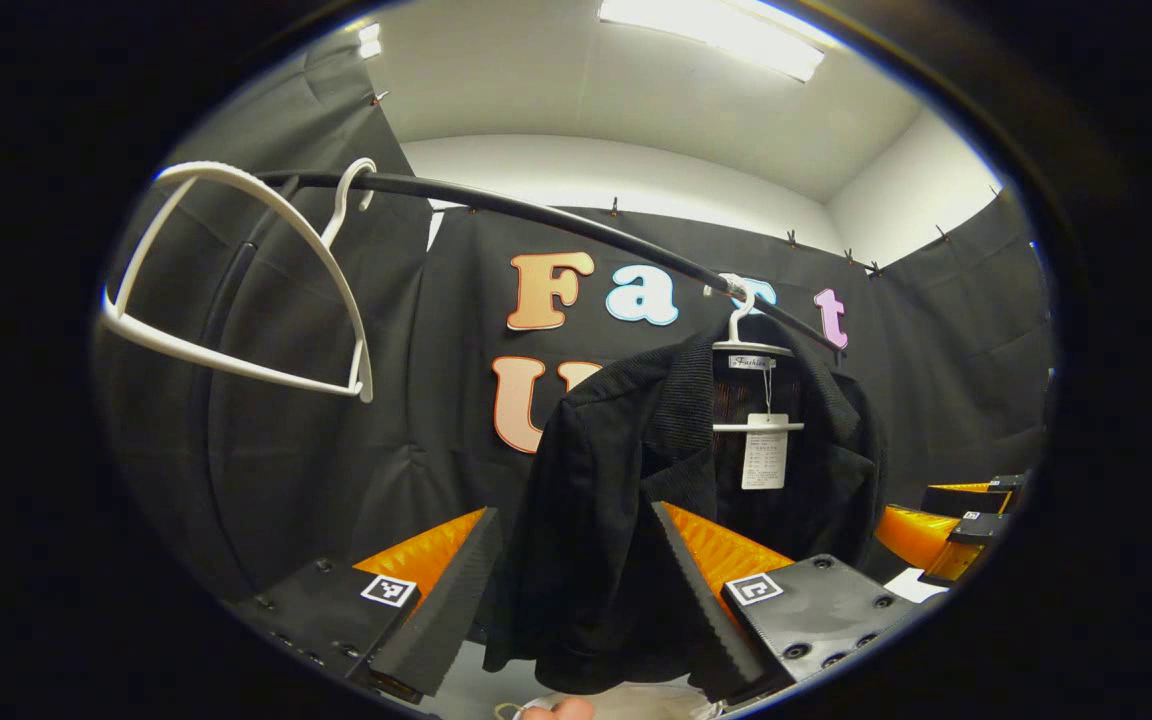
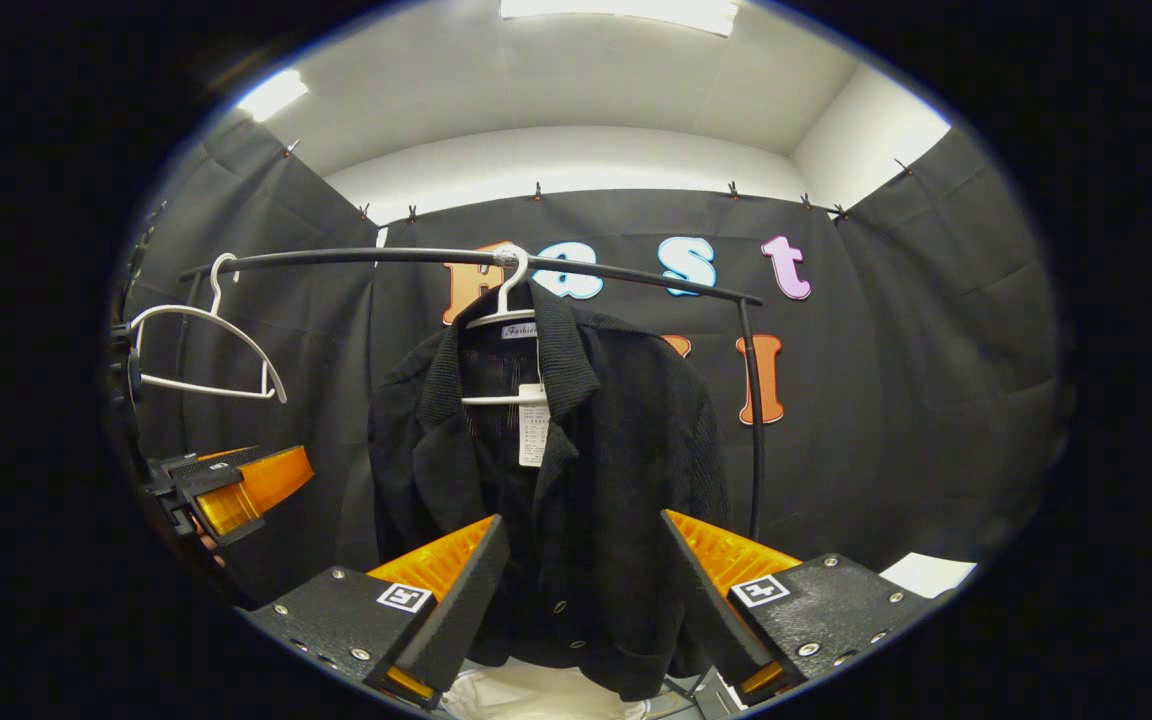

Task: Grasp the clothes on the hanger with both hands and then place them into the laundry hamper below.

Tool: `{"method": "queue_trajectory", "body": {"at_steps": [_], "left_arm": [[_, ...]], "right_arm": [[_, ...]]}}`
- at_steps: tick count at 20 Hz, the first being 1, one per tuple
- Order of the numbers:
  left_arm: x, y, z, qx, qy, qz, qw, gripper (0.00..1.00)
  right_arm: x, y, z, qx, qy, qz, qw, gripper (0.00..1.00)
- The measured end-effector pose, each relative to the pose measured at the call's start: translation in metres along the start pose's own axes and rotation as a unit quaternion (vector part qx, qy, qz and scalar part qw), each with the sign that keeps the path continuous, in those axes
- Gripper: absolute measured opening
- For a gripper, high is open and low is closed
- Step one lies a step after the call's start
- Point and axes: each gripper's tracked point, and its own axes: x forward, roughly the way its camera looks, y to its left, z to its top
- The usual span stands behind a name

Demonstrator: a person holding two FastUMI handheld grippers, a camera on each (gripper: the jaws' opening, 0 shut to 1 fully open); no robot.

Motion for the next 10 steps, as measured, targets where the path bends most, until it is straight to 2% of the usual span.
{"method": "queue_trajectory", "body": {"at_steps": [7, 9, 10], "left_arm": [[-0.002, 0.002, -0.002, -0.004, 0.005, -0.001, 1.0, 0.93], [-0.003, 0.002, -0.002, -0.006, 0.005, 0.0, 1.0, 0.97], [-0.005, 0.003, -0.002, -0.007, 0.005, 0.0, 1.0, 0.93]], "right_arm": [[0.016, 0.006, 0.003, -0.003, -0.003, 0.01, 1.0, 0.97], [0.024, 0.01, 0.003, 0.0, -0.002, 0.017, 1.0, 0.97], [0.029, 0.014, 0.002, 0.003, 0.0, 0.023, 1.0, 0.97]]}}
